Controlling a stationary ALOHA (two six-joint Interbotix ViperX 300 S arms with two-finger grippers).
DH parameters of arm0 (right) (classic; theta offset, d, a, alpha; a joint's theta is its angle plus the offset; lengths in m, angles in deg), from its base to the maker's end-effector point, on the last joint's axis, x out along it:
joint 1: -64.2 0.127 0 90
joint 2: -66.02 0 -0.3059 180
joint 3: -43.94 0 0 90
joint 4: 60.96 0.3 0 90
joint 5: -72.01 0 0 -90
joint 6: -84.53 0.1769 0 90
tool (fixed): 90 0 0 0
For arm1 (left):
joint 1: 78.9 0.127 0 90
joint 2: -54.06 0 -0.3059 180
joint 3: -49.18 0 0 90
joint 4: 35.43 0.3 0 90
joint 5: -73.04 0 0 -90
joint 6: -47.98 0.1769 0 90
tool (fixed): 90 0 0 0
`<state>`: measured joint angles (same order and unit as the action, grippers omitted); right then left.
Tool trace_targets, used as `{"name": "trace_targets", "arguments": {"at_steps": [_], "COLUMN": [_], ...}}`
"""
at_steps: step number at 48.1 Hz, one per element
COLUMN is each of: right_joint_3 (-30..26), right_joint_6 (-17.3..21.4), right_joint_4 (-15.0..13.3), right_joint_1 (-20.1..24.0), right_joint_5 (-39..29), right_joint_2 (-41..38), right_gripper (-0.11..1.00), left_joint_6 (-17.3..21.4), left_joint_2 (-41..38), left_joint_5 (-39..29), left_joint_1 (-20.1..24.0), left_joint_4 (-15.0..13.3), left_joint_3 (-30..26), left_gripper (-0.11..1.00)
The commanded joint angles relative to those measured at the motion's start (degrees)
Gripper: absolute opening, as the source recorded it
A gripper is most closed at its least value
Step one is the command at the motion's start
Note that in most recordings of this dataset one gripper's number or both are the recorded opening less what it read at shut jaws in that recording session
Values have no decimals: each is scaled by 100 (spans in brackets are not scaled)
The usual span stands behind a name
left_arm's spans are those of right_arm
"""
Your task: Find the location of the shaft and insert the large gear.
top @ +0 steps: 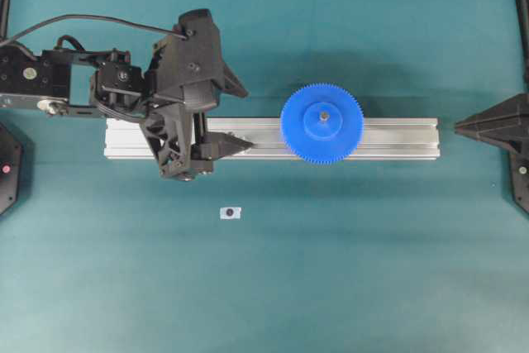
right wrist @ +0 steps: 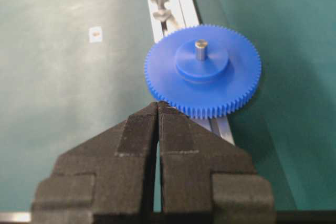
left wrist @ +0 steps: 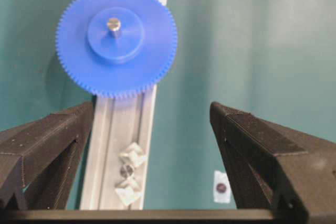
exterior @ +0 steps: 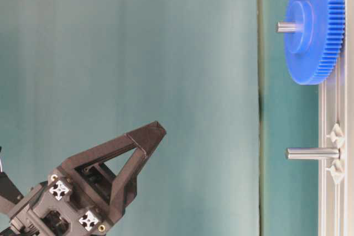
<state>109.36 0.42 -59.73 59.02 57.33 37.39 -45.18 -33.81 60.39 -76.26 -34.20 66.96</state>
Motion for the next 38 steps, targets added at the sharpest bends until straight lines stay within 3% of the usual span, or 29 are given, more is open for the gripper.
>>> {"name": "trace_targets", "arguments": {"at_steps": [1,38], "right_joint_3": [-62,-35], "right_joint_6": [44,44], "right_joint_4": [0,0], "right_joint_1": [-9,-9], "right_joint_5": [44,26], "right_joint_2": [-35,88], "right_gripper": [1,1], "left_joint_6": [9,9], "left_joint_2": [97,88], "left_joint_5": [44,44], "left_joint_1": [-18,-18], "left_joint_4": [0,0], "left_joint_3": [-53,-35], "left_gripper": [92,92]}}
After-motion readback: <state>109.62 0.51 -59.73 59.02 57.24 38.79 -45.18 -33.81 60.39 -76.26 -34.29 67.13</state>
